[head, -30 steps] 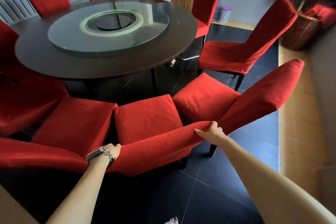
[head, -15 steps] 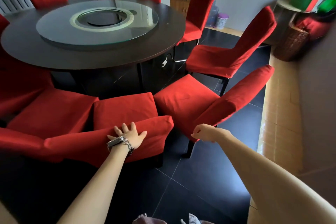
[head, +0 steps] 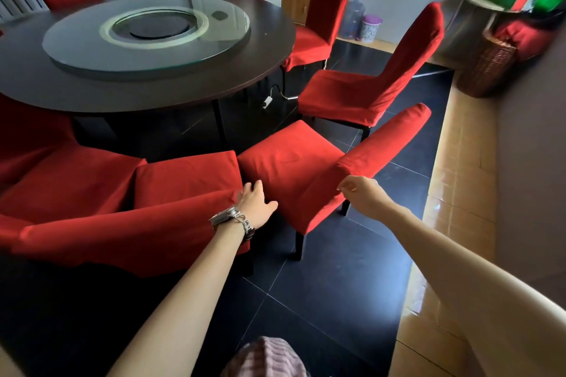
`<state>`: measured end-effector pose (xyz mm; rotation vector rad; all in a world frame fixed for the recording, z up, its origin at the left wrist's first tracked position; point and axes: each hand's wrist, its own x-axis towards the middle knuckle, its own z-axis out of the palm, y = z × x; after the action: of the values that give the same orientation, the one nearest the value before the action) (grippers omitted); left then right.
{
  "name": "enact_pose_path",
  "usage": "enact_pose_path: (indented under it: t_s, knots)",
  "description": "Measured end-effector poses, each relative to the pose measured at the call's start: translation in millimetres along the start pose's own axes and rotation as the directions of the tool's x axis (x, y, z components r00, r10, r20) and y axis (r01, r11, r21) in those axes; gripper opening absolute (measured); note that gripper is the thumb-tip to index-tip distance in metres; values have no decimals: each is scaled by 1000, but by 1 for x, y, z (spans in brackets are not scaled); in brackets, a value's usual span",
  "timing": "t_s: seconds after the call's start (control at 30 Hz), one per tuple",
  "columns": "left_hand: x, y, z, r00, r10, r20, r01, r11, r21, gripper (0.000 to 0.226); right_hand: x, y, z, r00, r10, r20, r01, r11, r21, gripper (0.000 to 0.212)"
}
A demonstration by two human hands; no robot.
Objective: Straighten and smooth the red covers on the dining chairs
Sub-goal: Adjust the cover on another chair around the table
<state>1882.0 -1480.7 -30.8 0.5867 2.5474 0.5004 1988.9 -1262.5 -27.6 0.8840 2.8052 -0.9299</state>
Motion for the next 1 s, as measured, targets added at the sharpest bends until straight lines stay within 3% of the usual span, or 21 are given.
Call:
enact_pose_path:
  t_s: [0.23,0.4,0.57,0.7,0.83,1.0]
  knots:
    - [43,74,-8,988,95,123,-100,995,28,62,30,36,-45,992,-39,-121,28,995,-98,22]
    - [92,123,1,932,179,314,-212,974,73,61,63,68,-73,996,-54,-65,39,977,-210,24]
    - [134,171,16,889,239,390,-298,950,96,63,97,91,-95,999,-49,19,52,972,-230,23]
    - [164,192,35,873,176,455,-325,905,275,87,120,111,-108,1000,-15,15,19,972,-234,20]
    - [180,201,47,897,73,437,-324,781,534,105,135,132,-109,999,53,9,-50,980,-192,19]
    - [203,209,49,884,-40,465,-252,798,547,116,161,156,-121,981,193,-14,-193,972,-135,29]
